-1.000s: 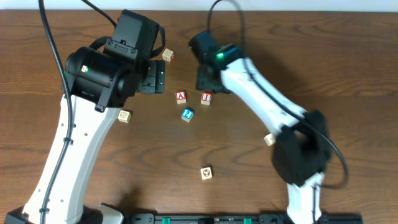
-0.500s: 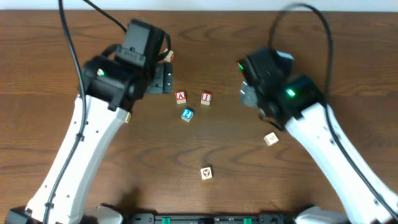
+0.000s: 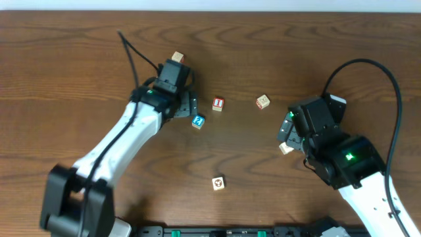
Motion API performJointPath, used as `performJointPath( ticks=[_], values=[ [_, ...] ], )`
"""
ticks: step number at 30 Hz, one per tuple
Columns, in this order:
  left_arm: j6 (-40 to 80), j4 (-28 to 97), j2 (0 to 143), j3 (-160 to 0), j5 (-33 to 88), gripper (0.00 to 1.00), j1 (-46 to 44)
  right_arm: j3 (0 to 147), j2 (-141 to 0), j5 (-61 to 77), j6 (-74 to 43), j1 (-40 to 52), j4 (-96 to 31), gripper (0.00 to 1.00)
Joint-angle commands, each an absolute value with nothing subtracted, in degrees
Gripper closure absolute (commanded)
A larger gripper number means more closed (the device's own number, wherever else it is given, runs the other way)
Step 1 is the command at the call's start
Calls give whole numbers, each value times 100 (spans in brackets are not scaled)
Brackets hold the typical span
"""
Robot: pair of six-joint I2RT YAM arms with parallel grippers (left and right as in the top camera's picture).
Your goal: Spell out Ai2
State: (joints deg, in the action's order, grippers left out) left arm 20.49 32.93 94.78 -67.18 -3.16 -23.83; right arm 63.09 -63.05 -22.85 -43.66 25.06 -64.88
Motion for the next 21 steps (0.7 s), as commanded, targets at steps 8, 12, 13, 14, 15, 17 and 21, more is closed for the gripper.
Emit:
performJointPath(
  ticks=[8, 12, 13, 14, 15, 17, 21],
  values=[
    [3240, 3157, 10368, -6895, 344, 5, -2451, 6248, -6383, -2182, -4410, 2327, -6661, 1],
    [3146, 3369, 10691, -7325, 403, 4, -2471, 6248, -6392, -2158, -4410, 2327, -6687, 1],
    [3076, 3461, 10785, -7481, 370, 4, -2471, 6248, -6392, -2158, -4410, 2327, -6696, 1],
    [3028, 3566, 10884, -7638, 283, 4, -2471, 6248, -6394, -2156, -4410, 2327, -6705, 1],
    [2980, 3662, 10975, -7789, 180, 4, -2469, 6248, -6394, -2158, -4410, 2327, -6713, 1],
    [2812, 3789, 11142, -8044, 51, 4, -2469, 6248, -6394, -2158, -4410, 2327, -6733, 1],
    [2720, 4003, 11439, -8392, 43, 4, -2469, 6248, -6403, -2161, -4410, 2327, -6788, 1]
  ],
)
